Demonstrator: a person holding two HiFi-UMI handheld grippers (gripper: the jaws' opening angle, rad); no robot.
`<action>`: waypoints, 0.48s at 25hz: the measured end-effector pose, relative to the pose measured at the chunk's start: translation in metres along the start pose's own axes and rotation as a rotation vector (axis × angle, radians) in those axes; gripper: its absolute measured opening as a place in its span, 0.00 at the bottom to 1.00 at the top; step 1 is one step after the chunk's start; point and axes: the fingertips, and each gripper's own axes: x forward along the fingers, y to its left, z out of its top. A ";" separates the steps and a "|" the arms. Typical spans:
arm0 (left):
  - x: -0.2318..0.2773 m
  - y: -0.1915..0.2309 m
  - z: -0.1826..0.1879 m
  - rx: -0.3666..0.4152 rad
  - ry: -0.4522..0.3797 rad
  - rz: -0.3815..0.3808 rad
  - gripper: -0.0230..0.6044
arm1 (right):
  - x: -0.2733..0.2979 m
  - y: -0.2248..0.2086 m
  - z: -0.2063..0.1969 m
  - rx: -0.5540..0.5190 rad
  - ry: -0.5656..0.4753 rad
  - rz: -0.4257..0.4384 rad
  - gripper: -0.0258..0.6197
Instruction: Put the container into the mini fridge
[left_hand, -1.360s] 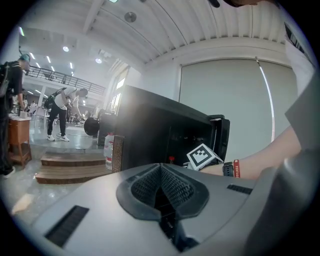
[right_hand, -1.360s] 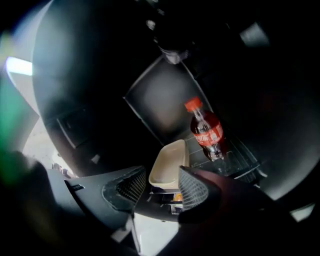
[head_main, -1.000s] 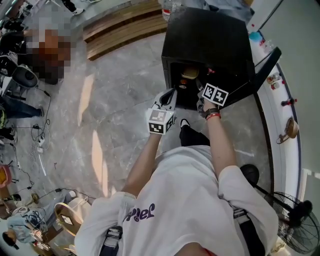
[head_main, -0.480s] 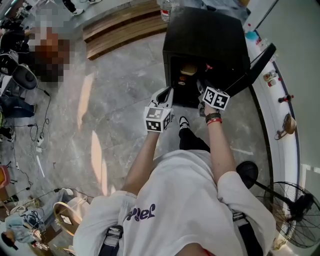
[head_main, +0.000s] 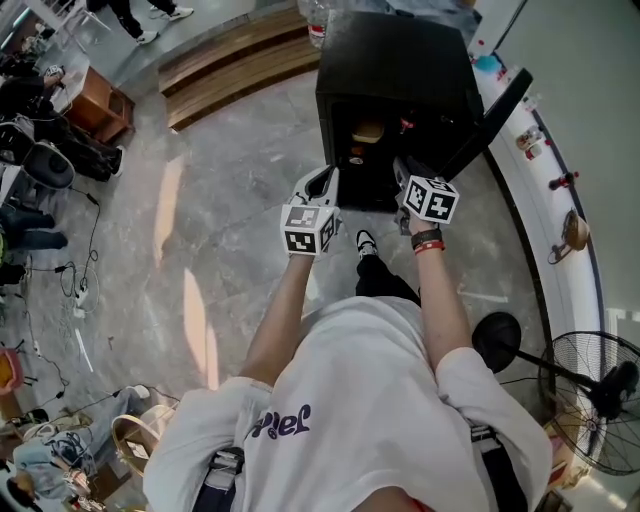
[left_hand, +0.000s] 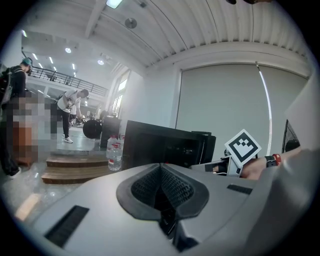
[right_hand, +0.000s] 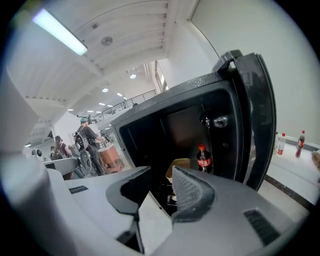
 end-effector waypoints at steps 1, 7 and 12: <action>-0.003 -0.001 0.001 0.002 -0.001 0.001 0.07 | -0.006 0.003 0.001 -0.014 -0.005 0.001 0.26; -0.018 -0.010 0.009 0.011 -0.013 0.013 0.07 | -0.039 0.019 0.004 -0.098 -0.002 -0.029 0.12; -0.031 -0.018 0.011 0.023 -0.009 0.009 0.07 | -0.064 0.033 0.002 -0.097 -0.009 -0.021 0.12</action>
